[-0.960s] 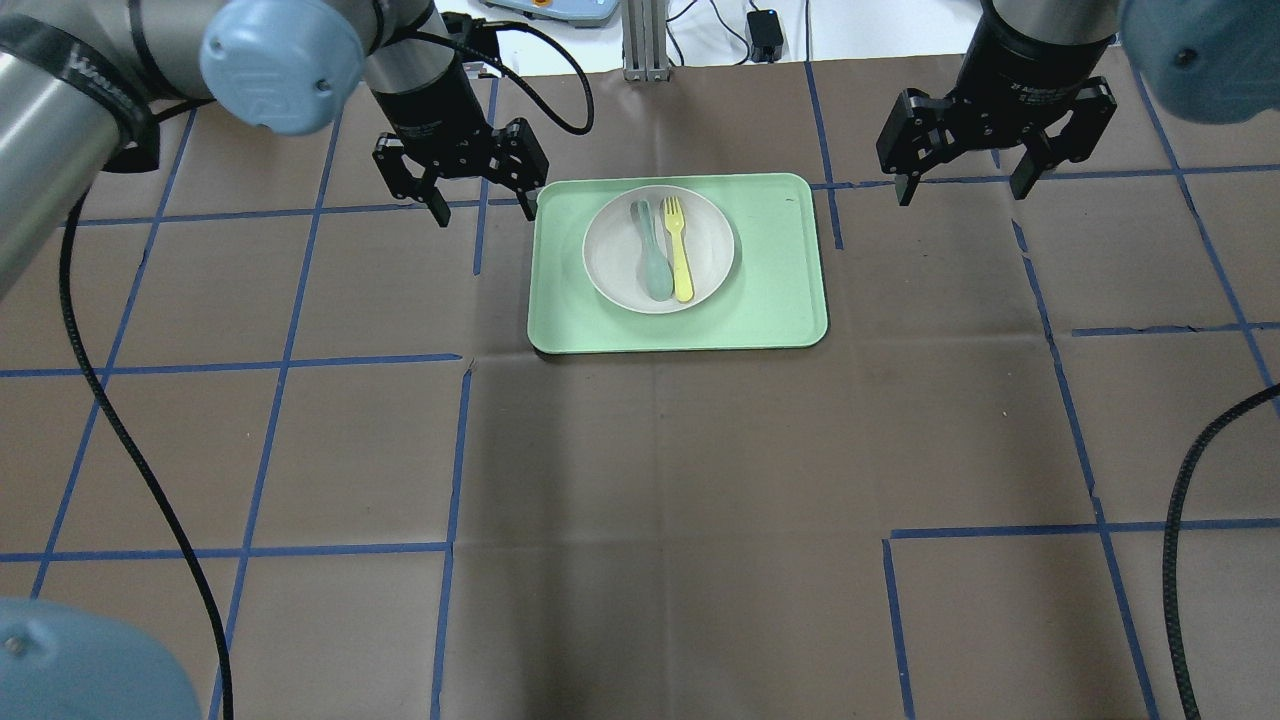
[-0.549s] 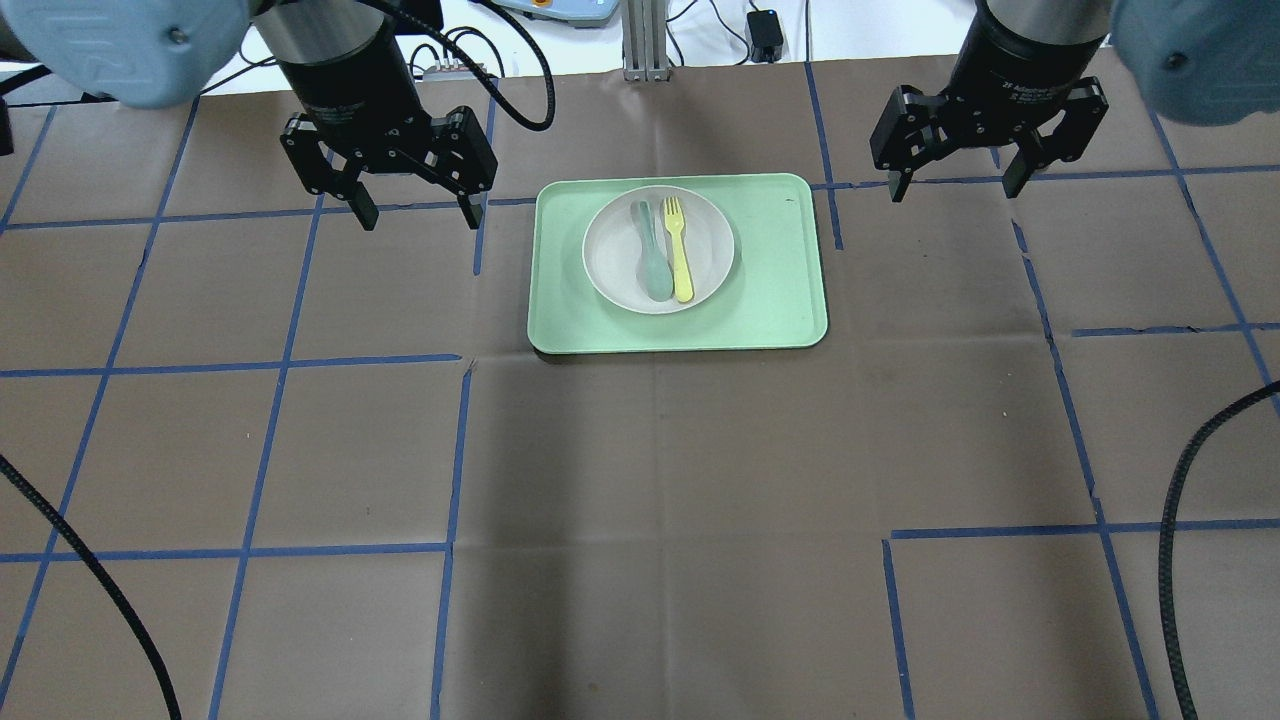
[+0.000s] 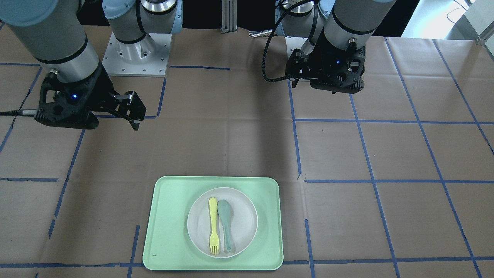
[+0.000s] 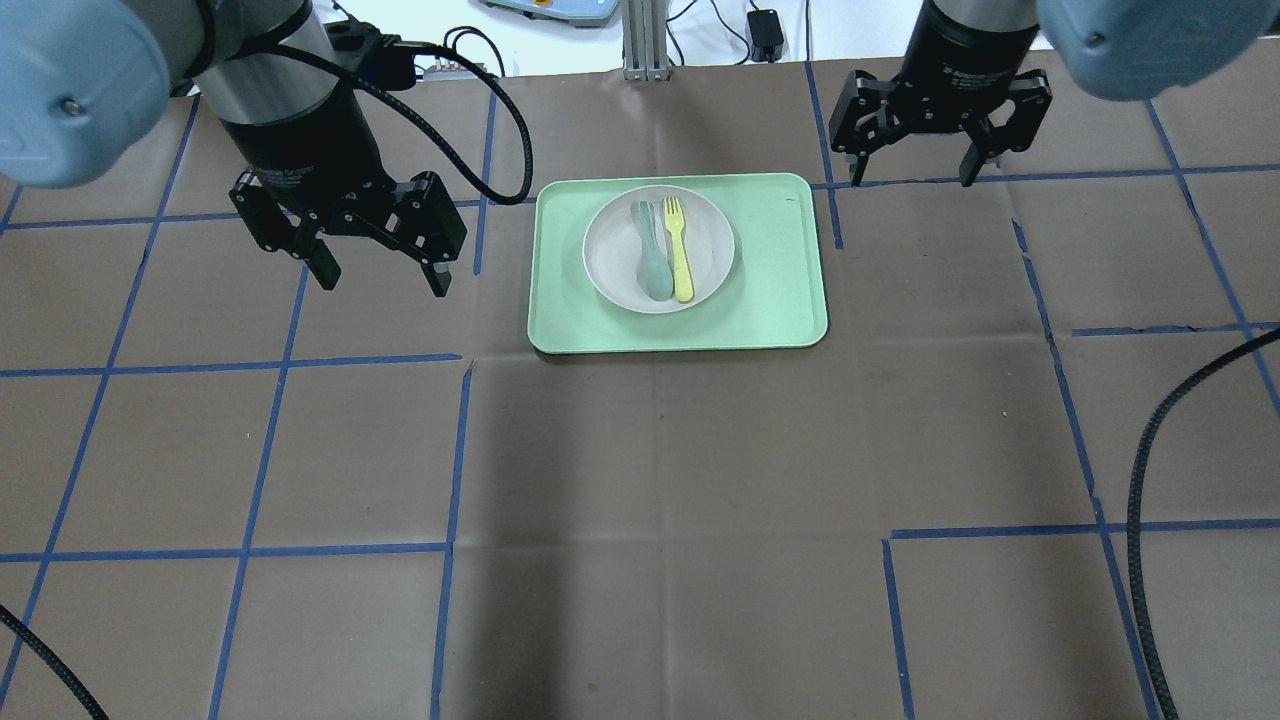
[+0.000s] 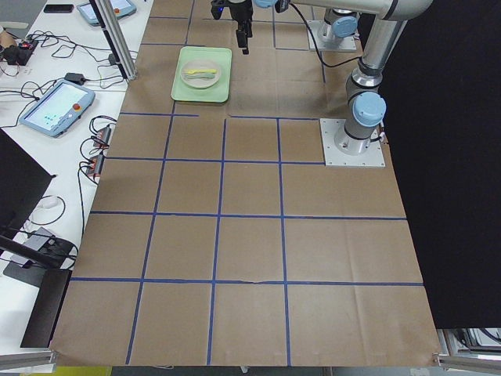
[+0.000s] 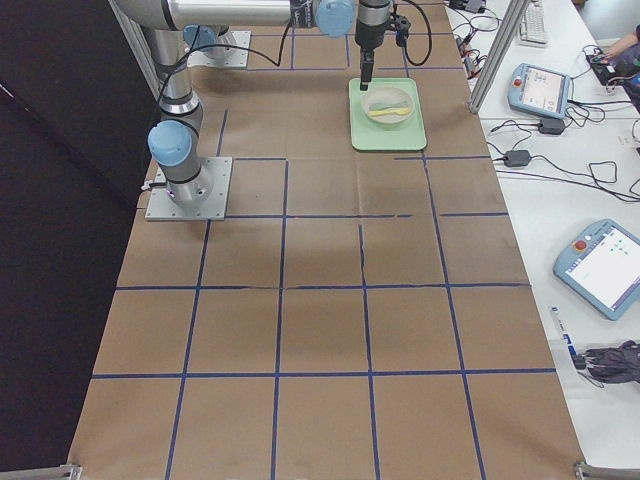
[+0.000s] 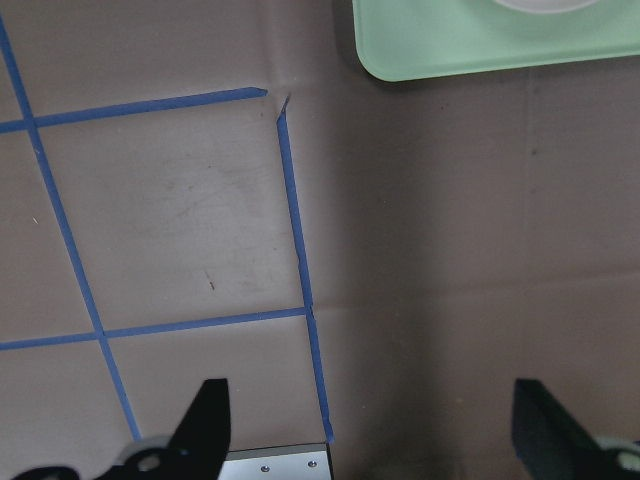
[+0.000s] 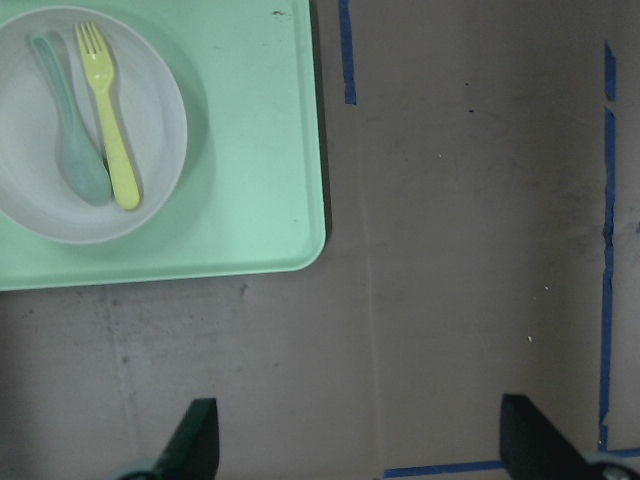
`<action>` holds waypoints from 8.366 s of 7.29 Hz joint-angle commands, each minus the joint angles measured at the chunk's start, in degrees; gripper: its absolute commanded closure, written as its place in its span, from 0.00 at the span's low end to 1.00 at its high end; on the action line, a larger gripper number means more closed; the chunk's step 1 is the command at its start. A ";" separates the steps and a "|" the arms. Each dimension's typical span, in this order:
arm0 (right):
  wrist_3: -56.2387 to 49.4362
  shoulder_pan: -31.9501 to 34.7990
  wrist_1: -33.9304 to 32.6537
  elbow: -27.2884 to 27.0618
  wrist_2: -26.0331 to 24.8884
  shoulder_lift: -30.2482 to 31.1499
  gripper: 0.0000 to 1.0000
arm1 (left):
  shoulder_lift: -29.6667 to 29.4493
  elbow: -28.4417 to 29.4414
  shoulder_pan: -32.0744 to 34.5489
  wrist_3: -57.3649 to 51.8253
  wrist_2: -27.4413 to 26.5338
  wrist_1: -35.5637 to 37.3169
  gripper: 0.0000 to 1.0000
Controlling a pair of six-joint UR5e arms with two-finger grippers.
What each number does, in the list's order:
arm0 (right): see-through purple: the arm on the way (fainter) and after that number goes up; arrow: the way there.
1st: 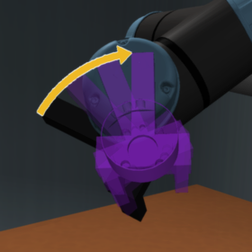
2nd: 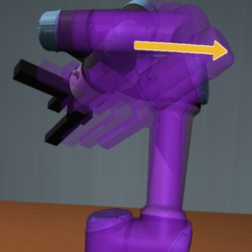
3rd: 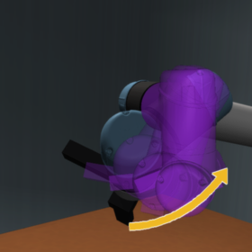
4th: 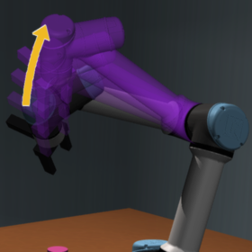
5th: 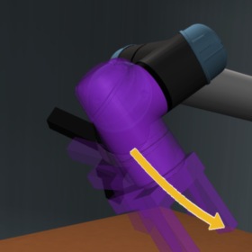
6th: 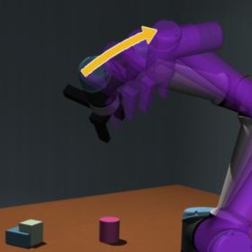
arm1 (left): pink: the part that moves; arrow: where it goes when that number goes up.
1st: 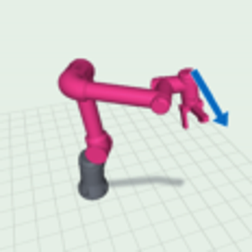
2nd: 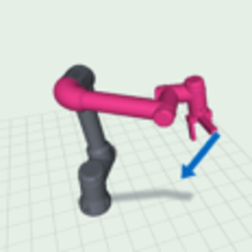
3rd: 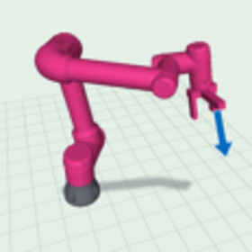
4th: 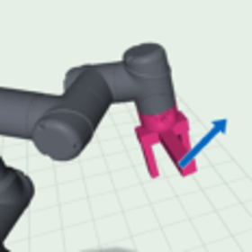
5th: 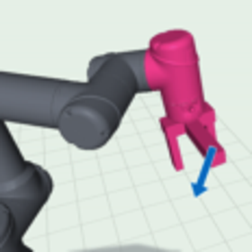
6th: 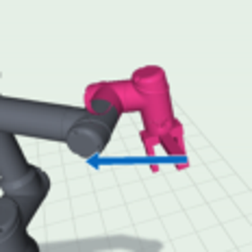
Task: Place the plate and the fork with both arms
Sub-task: 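Move the right gripper over the plate above the yellow fork, then lower the right gripper and grasp the yellow fork's handle, then lift the fork with the right gripper and carry it beside the plate, then lower the fork onto the tray and open the right gripper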
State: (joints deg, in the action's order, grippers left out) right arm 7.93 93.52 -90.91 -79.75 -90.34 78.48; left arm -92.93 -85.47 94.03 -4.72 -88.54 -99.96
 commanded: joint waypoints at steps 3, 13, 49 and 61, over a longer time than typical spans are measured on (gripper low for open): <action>11.38 8.60 0.03 14.24 0.25 -14.20 0.00 | -0.59 -1.10 -0.96 -1.00 -0.23 5.65 0.00; 13.43 11.86 -11.92 16.13 -0.37 -30.84 0.40 | -0.94 -1.80 -1.05 -1.08 -0.23 5.74 0.00; 10.11 10.47 -11.83 11.29 1.48 -23.81 1.00 | -1.03 -2.77 -0.87 -1.08 0.39 5.74 0.00; -0.11 2.20 -30.29 -3.30 4.73 -26.97 1.00 | -0.76 -2.86 -0.87 -1.00 0.39 5.74 0.00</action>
State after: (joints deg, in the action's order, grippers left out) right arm 7.78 95.78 -120.43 -82.91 -85.33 52.16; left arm -93.69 -88.33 93.17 -5.72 -88.17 -94.22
